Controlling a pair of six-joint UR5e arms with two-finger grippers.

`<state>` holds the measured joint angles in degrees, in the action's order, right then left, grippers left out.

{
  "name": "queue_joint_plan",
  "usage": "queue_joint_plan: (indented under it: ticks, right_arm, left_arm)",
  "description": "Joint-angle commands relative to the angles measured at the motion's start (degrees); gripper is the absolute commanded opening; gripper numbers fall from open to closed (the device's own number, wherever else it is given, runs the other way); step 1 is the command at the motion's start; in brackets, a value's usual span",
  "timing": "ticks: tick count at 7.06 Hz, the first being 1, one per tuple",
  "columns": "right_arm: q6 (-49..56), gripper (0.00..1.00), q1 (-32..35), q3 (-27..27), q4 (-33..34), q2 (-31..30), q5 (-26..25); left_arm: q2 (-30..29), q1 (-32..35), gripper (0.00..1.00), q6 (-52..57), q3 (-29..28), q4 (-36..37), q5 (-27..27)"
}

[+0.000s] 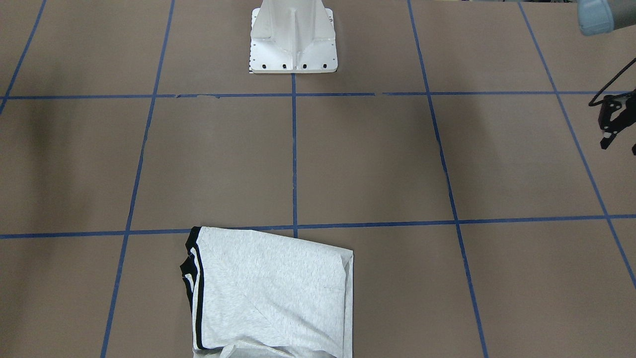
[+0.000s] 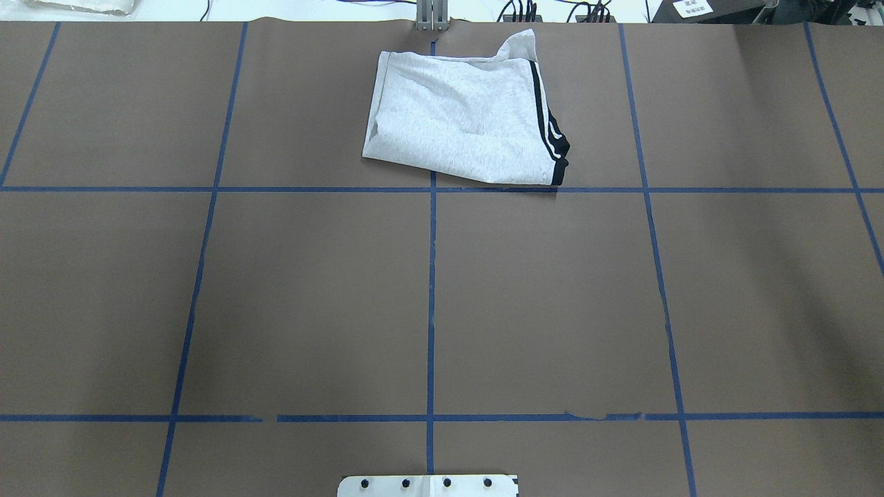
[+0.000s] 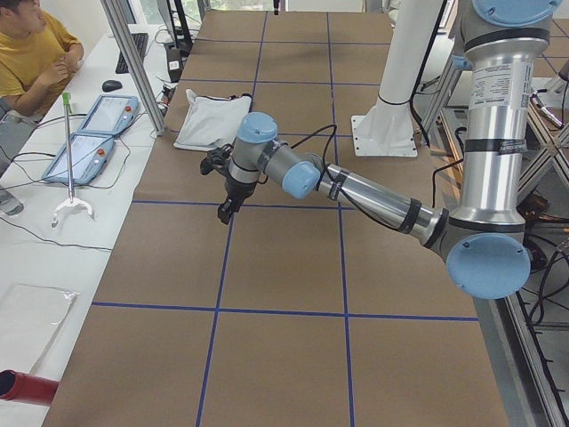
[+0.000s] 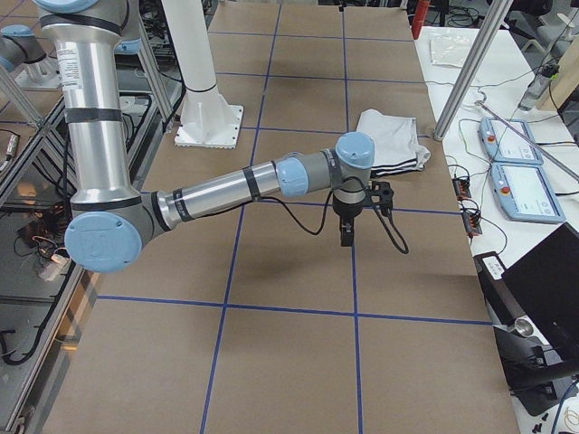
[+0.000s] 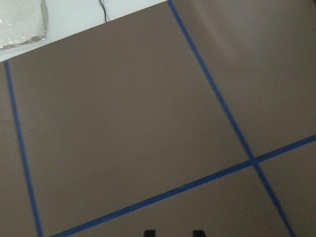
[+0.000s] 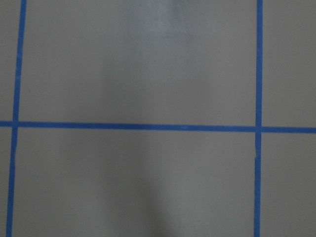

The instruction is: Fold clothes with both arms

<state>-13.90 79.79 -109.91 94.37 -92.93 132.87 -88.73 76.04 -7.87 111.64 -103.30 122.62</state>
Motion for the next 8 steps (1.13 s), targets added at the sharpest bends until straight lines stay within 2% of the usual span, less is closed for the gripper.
queue_joint_plan:
  ticks: [1,2,3,6,8]
  right_arm:
    - [4.57,1.00,0.45,-1.10,0.20,-3.13,0.20]
    - [4.67,1.00,0.46,-0.58,0.20,-3.05,0.20]
    - [4.67,1.00,0.72,-0.40,0.20,-2.70,0.20]
    - [6.16,1.00,2.65,2.59,0.03,-2.43,1.42]
    - [7.39,1.00,4.14,3.91,-0.06,-2.52,4.32]
  left_arm:
    - [3.81,7.59,1.00,2.51,-1.77,-0.05,7.24]
    - [6.96,10.25,1.00,12.00,-1.95,0.29,7.54]
    - [7.43,11.40,1.00,14.27,-2.83,0.38,7.55]
    - [8.05,11.42,1.00,14.12,-4.15,0.38,7.72]
    - [7.96,11.42,1.00,14.11,-3.64,-0.05,7.72]
